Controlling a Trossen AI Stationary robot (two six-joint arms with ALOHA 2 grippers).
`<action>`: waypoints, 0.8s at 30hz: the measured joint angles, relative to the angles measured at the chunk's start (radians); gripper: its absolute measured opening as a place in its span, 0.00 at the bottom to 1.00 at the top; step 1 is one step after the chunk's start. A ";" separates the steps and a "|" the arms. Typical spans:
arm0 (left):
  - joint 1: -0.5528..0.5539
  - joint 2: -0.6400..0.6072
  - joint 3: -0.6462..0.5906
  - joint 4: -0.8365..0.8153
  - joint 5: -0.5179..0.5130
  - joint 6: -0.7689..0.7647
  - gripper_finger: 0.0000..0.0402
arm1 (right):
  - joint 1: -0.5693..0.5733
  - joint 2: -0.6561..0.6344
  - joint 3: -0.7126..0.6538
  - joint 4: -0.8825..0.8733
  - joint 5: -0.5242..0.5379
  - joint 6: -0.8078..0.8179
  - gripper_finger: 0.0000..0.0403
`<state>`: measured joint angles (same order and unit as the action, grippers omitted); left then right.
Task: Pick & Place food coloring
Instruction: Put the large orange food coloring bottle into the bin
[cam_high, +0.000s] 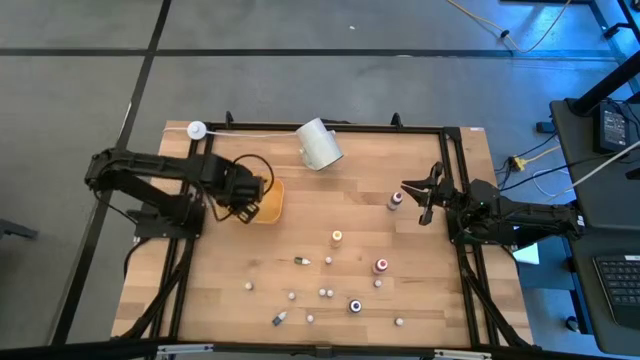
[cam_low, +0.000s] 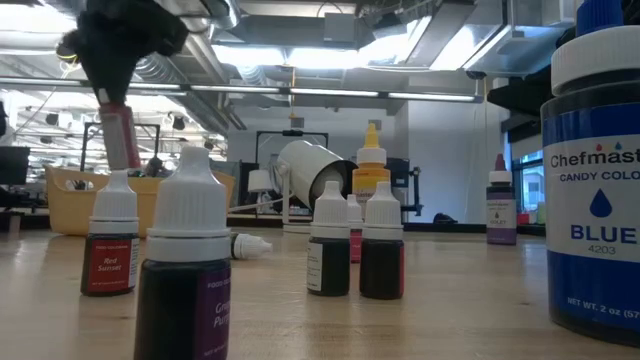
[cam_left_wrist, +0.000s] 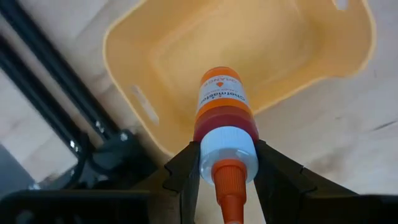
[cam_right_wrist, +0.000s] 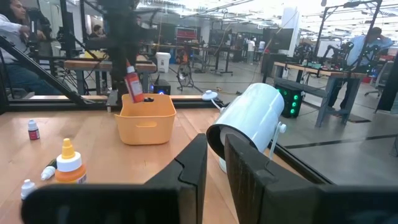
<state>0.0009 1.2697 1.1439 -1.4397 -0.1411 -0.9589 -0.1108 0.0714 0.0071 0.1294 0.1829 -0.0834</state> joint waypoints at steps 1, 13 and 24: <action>0.027 0.000 -0.007 0.005 0.006 0.031 0.31 | 0.000 0.000 0.000 0.000 0.000 0.000 0.15; 0.311 0.000 -0.033 0.059 0.017 0.244 0.31 | 0.000 0.000 0.000 0.000 0.000 0.000 0.15; 0.398 0.000 -0.158 0.123 0.101 0.293 0.31 | 0.000 0.000 0.000 0.000 0.000 0.001 0.15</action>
<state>0.3987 1.2694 0.9860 -1.3163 -0.0400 -0.6662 -0.1110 0.0715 0.0069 0.1293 0.1826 -0.0828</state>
